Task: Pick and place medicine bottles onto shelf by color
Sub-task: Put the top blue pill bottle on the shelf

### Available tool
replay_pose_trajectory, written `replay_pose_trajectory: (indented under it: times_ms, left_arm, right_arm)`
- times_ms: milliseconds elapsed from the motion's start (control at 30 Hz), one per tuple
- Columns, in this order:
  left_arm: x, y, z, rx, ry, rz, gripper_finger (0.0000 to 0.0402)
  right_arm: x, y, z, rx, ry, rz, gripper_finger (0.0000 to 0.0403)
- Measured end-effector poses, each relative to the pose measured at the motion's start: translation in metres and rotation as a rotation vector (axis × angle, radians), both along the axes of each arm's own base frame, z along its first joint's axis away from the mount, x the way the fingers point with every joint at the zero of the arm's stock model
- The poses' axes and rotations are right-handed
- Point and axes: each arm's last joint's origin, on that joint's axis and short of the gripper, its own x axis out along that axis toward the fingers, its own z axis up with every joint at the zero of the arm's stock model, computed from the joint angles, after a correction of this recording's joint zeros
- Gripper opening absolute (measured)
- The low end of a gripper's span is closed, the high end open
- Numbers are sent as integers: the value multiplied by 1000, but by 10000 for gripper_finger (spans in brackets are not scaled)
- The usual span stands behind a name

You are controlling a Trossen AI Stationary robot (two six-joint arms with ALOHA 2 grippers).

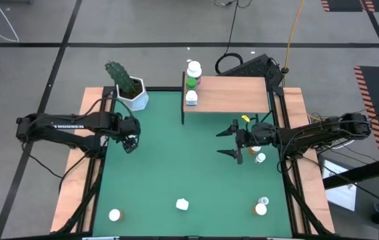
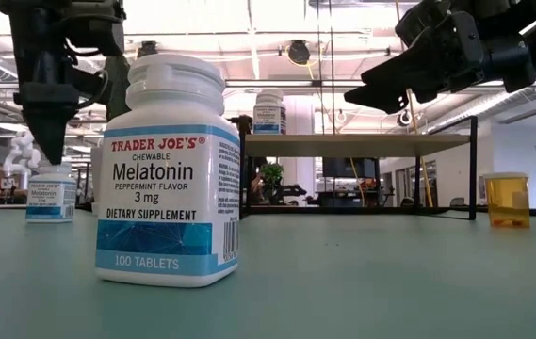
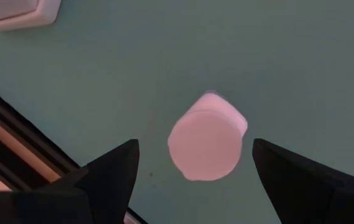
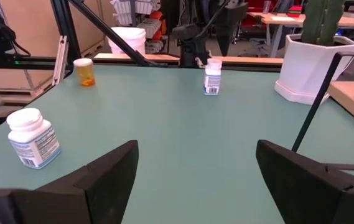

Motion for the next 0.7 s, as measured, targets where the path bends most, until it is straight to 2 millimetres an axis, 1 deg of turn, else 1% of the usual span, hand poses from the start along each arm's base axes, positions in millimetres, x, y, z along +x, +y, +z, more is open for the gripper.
replay_pose_trajectory:
  times_ms: [67, 167, 400, 533, 700]
  left_arm:
    - [1, 0, -1, -2, 12, 1, 314]
    - [5, 1, -6, -14, 39, 3, 296]
    - [14, 1, -14, -35, 84, -43, 216]
    - [17, 2, -15, -31, 77, -72, 169]
    - [28, 2, -15, -4, -20, -146, 167]
  right_arm:
    - [0, 0, 0, -2, -2, 0, 318]
    - [0, 0, 0, -4, -3, 1, 318]
    - [0, 0, 0, -3, -4, 1, 318]
    - [0, 0, 0, 3, -3, -1, 318]
    - [0, 0, 0, 24, -2, 6, 318]
